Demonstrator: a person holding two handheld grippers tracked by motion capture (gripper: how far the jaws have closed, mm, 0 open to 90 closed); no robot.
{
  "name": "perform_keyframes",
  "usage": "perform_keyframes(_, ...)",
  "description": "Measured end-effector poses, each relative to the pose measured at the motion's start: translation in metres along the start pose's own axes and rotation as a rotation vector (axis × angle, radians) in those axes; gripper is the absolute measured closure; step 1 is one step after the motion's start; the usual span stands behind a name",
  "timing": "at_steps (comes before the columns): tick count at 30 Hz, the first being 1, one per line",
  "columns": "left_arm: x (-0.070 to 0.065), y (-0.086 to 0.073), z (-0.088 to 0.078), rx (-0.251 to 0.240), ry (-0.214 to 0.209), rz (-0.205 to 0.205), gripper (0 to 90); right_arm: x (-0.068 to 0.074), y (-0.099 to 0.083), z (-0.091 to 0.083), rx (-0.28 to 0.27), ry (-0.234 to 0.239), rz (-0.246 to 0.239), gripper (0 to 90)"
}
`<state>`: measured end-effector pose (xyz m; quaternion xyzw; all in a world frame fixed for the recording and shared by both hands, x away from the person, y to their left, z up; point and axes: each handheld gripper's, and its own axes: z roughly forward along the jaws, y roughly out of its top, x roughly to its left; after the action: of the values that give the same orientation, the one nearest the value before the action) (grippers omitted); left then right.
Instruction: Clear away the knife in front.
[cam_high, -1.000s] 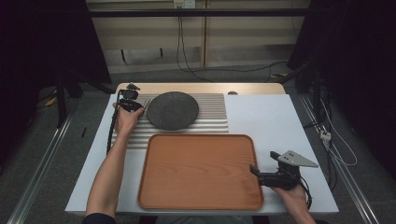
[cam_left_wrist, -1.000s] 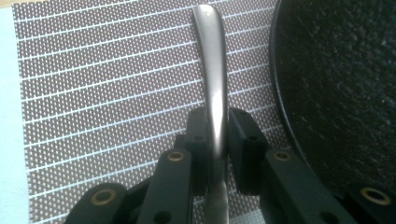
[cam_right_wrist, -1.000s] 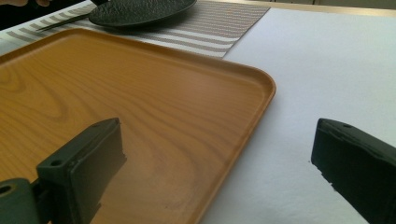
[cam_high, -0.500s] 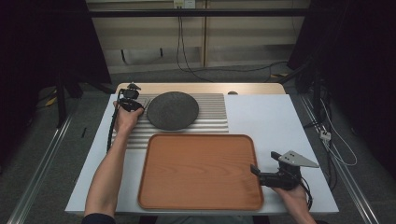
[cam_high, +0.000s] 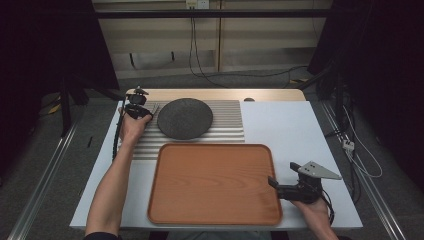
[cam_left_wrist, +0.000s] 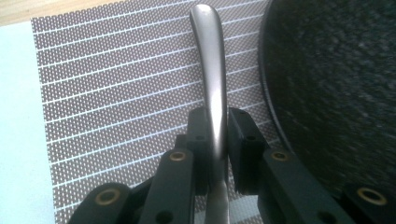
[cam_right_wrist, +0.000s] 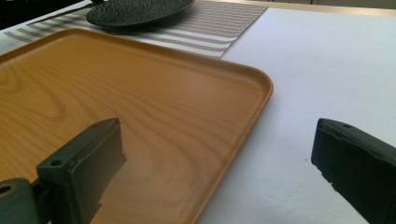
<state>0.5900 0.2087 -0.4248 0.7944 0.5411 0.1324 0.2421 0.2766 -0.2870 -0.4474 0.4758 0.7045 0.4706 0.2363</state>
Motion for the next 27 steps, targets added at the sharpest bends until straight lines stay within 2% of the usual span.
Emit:
perform_keyframes(9,-0.003,-0.006,-0.021,-0.054,-0.033,-0.004,80.0,0.000,0.000,-0.001,-0.001,-0.003,-0.002,2.2)
perform_keyframes(14,-0.010,-0.010,-0.035,-0.076,-0.025,0.044,79.9,0.000,0.000,-0.001,-0.002,-0.004,-0.003,2.2)
perform_keyframes(24,-0.032,-0.018,-0.057,-0.105,-0.052,0.098,80.0,0.001,0.001,-0.001,-0.004,-0.006,-0.007,2.2)
perform_keyframes(27,-0.039,-0.021,-0.062,-0.128,-0.058,0.103,80.0,0.001,0.001,-0.001,-0.004,-0.005,-0.008,2.2)
